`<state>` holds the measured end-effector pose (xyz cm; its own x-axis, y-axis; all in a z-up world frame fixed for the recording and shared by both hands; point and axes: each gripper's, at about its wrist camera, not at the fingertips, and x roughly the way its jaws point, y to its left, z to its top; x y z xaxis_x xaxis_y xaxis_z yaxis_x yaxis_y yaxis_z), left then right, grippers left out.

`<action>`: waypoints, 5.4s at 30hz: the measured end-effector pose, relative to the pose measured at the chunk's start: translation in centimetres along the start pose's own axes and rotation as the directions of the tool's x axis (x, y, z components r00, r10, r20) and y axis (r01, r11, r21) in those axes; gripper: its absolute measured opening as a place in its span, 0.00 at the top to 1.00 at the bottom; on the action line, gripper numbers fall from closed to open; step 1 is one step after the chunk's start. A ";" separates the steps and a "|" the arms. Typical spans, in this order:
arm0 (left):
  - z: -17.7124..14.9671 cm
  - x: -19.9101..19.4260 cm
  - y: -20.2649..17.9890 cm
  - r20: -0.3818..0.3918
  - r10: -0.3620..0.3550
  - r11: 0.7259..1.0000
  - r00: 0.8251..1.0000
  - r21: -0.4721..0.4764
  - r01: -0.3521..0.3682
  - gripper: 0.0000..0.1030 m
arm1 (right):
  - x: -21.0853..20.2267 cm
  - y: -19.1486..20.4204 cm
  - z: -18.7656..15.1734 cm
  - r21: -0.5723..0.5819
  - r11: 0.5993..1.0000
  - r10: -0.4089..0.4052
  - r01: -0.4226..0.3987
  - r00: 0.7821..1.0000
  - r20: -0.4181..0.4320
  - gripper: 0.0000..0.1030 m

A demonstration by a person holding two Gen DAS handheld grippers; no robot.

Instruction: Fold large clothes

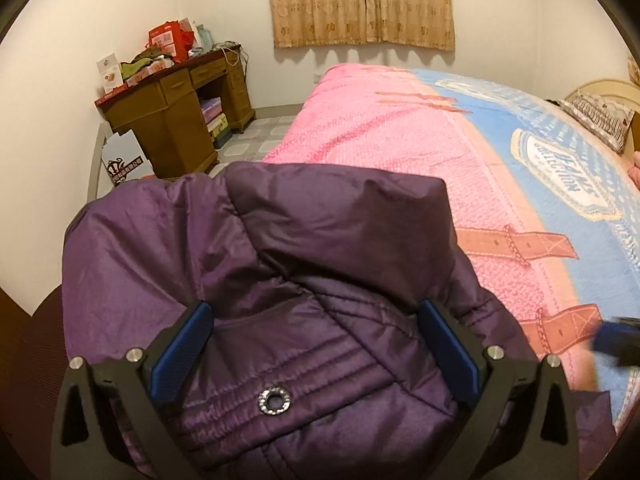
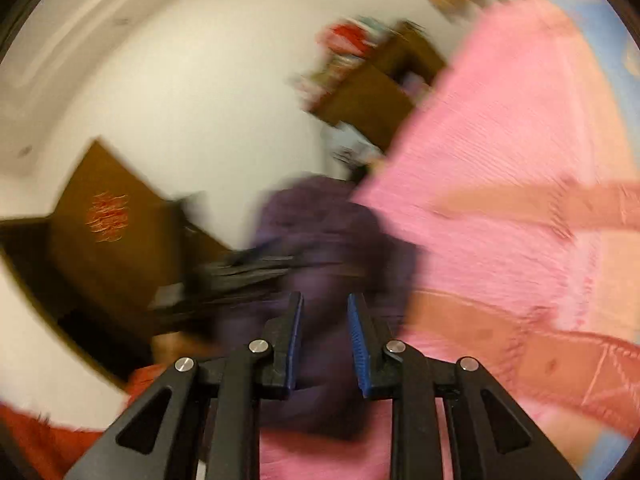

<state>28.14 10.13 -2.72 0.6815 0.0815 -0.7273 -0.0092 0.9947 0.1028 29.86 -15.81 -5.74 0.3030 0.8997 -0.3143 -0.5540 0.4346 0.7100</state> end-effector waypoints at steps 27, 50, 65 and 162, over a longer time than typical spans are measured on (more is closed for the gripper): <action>0.5 0.8 -1.6 -0.017 0.060 0.997 0.998 0.041 -0.059 0.00 | 5.6 -1.1 3.9 0.064 0.982 -0.176 0.177 0.984 -0.017 0.59; 0.4 0.8 -2.1 -0.013 0.106 0.994 0.994 0.027 -0.106 0.00 | 6.8 -1.4 1.4 0.143 0.948 -0.292 0.284 0.955 0.042 0.30; -6.2 -11.1 0.1 -0.009 0.153 0.976 0.988 -0.155 -0.152 0.00 | 8.8 -0.5 -6.7 0.013 0.902 -0.432 0.433 0.901 -0.037 0.21; -15.5 -33.5 -5.6 0.319 0.319 0.927 0.892 -0.303 -0.223 0.00 | -9.6 30.0 -15.8 -0.166 0.674 -0.567 0.720 0.649 0.507 0.03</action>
<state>-5.94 2.83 10.53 0.8388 0.3696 -0.3997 -0.3820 0.9227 0.0515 -1.90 -10.81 8.63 0.9041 0.3163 -0.2874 -0.2845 0.9472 0.1476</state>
